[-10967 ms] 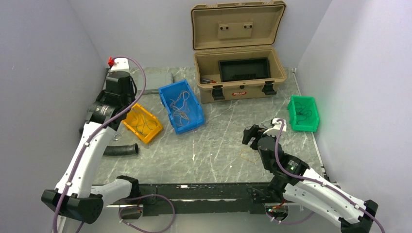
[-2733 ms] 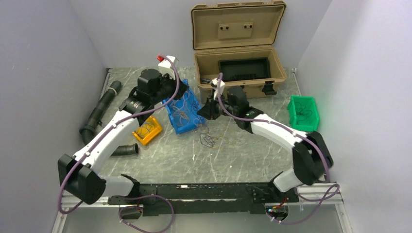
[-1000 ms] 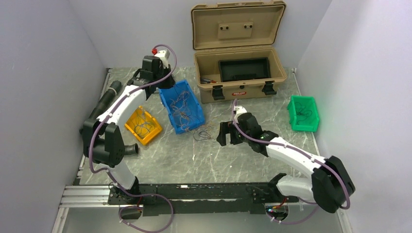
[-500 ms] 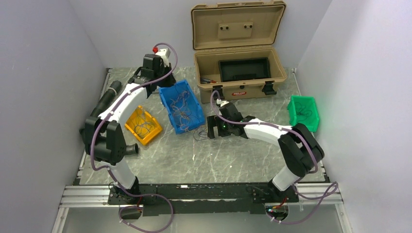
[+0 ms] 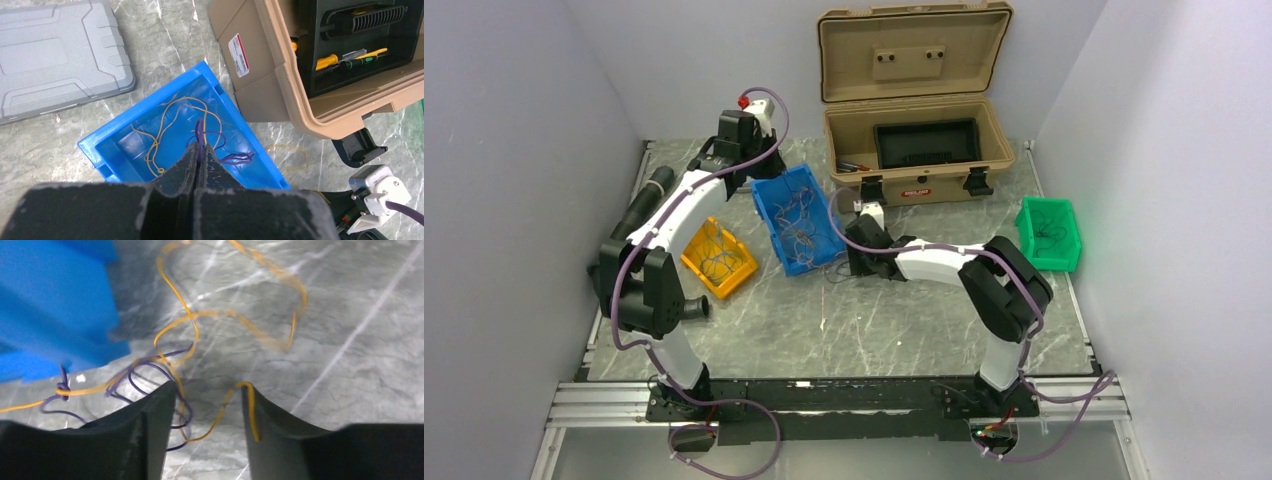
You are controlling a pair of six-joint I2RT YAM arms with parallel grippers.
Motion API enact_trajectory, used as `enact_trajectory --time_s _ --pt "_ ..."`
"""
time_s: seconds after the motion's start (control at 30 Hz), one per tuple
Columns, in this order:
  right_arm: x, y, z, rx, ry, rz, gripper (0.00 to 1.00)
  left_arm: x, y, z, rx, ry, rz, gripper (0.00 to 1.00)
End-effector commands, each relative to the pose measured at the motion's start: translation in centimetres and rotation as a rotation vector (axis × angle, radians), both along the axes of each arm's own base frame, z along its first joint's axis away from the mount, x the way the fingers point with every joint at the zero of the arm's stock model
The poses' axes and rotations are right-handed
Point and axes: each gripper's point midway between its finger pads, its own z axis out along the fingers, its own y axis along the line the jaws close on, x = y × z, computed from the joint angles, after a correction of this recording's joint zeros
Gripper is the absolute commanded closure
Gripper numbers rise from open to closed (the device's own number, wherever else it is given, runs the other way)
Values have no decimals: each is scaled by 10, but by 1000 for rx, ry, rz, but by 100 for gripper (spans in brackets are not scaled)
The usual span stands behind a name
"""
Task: Untangle the cables
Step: Place the cable in the bin.
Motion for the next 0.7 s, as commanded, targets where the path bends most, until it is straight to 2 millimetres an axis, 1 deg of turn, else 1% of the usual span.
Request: enact_trajectory --time_s 0.0,0.07,0.1,0.13,0.27,0.37,0.53,0.67 --pt "-6 -28 -12 -66 8 -136 63 6 2 16 -17 -42 -2 100" --pt "-12 -42 -6 -58 -14 -181 83 7 3 14 -19 -40 0 100" --pt "-17 -54 -4 -64 -19 -210 92 6 3 14 -18 -39 1 100" --pt "-20 -64 0 -65 -30 -245 100 7 4 14 -17 -37 5 100" --pt "-37 -108 14 -50 -31 -394 100 8 10 11 -8 -29 23 100" --pt "-49 -141 27 -6 -49 -505 100 10 18 13 3 -33 52 100" --pt "-63 -185 58 101 -124 -678 100 11 25 22 6 -46 70 100" --pt "-76 -219 85 141 -224 -871 100 12 25 22 9 -31 78 100"
